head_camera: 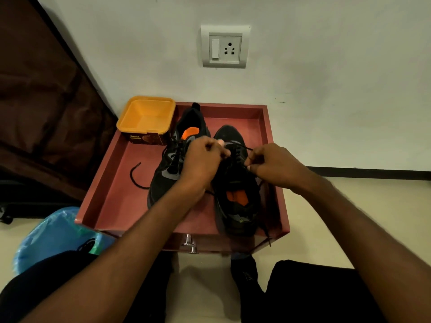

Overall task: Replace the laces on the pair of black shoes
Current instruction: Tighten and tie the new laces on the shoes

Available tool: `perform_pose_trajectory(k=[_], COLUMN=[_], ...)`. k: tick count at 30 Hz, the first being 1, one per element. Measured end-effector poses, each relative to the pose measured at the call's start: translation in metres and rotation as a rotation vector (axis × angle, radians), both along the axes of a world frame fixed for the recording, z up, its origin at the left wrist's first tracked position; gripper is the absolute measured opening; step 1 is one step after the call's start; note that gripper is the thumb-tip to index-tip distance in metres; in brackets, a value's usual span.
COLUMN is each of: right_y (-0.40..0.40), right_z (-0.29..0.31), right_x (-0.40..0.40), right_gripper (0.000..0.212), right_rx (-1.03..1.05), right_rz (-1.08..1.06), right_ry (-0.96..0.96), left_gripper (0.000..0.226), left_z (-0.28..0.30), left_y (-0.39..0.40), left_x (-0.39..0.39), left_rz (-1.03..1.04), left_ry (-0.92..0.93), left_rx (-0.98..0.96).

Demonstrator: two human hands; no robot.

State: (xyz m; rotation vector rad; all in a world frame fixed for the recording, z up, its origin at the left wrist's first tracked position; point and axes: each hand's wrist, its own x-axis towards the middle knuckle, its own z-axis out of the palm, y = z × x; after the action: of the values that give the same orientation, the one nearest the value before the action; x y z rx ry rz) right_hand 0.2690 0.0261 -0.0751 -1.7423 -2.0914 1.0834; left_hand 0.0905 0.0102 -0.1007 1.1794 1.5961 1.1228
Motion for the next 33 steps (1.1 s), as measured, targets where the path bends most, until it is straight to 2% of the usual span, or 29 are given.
perform_pose_trajectory(k=[3,5,6,7,8,10,11,12,14,15,16,17,19,20,23,25,28,30,33], right_y=[-0.001,0.001,0.002,0.003,0.005,0.009,0.012,0.014,0.016,0.017,0.018,0.019,0.022,0.023,0.028,0.032,0.034,0.034,0.034], right_z=[0.004,0.007,0.01,0.011,0.012,0.008,0.004,0.0,-0.006,-0.009,-0.012,-0.013,-0.019,-0.024,-0.031,-0.032,-0.035,-0.036,-0.035], right_x=[0.002,0.004,0.007,0.01,0.013,0.017,0.017,0.016,0.009,0.005,0.001,-0.003,-0.007,-0.008,-0.011,-0.011,-0.009,-0.01,-0.012], right_gripper=[0.018,0.016,0.014,0.012,0.012,0.016,0.015,0.015,0.024,0.027,0.026,0.024,0.022,0.021,0.019,0.018,0.015,0.015,0.011], right_rx=[-0.016,-0.048,-0.075,-0.096,-0.096,0.009,0.103,0.198,0.333,0.36,0.375,0.383,0.395,0.399,0.408,0.412,0.407,0.417,0.446], right_rz=[0.031,0.036,0.027,0.021,0.018,-0.008,-0.036,-0.063,-0.082,-0.077,-0.068,-0.062,-0.068,-0.07,-0.059,-0.04,-0.026,-0.005,0.075], right_ry=[-0.003,-0.006,0.01,0.016,-0.006,-0.135,-0.196,-0.22,-0.176,-0.145,-0.124,-0.109,-0.079,-0.064,-0.034,-0.023,-0.018,-0.039,-0.079], left_gripper=[0.015,0.016,0.017,0.018,0.016,0.005,0.01,0.026,0.055,0.059,0.055,0.044,0.02,0.017,0.019,0.02,0.02,0.017,0.018], left_z=[0.022,0.036,0.04,0.04,0.037,0.029,0.025,0.022,0.016,0.015,0.015,0.011,0.0,-0.007,-0.019,-0.025,-0.034,-0.039,-0.04], left_y=[-0.008,-0.011,-0.012,-0.012,-0.014,-0.015,-0.017,-0.019,-0.02,-0.018,-0.014,-0.007,0.007,0.011,0.016,0.018,0.02,0.018,0.017], left_x=[-0.02,-0.044,-0.055,-0.066,-0.076,-0.09,-0.092,-0.09,-0.079,-0.071,-0.063,-0.056,-0.044,-0.037,-0.02,-0.016,-0.018,-0.019,-0.017], left_rz=[0.074,0.18,0.257,0.333,0.4,0.458,0.425,0.385,0.339,0.321,0.293,0.249,0.098,0.009,-0.134,-0.157,-0.085,-0.064,-0.074], left_ry=[-0.734,-0.976,-0.983,-0.915,-0.759,-0.245,0.015,0.294,0.84,1.012,1.088,1.063,0.875,0.825,0.907,0.948,0.8,0.699,0.678], left_rx=[-0.012,0.017,0.017,0.009,0.003,0.023,0.02,-0.029,-0.065,-0.006,0.068,0.142,0.243,0.261,0.326,0.325,0.26,0.291,0.334])
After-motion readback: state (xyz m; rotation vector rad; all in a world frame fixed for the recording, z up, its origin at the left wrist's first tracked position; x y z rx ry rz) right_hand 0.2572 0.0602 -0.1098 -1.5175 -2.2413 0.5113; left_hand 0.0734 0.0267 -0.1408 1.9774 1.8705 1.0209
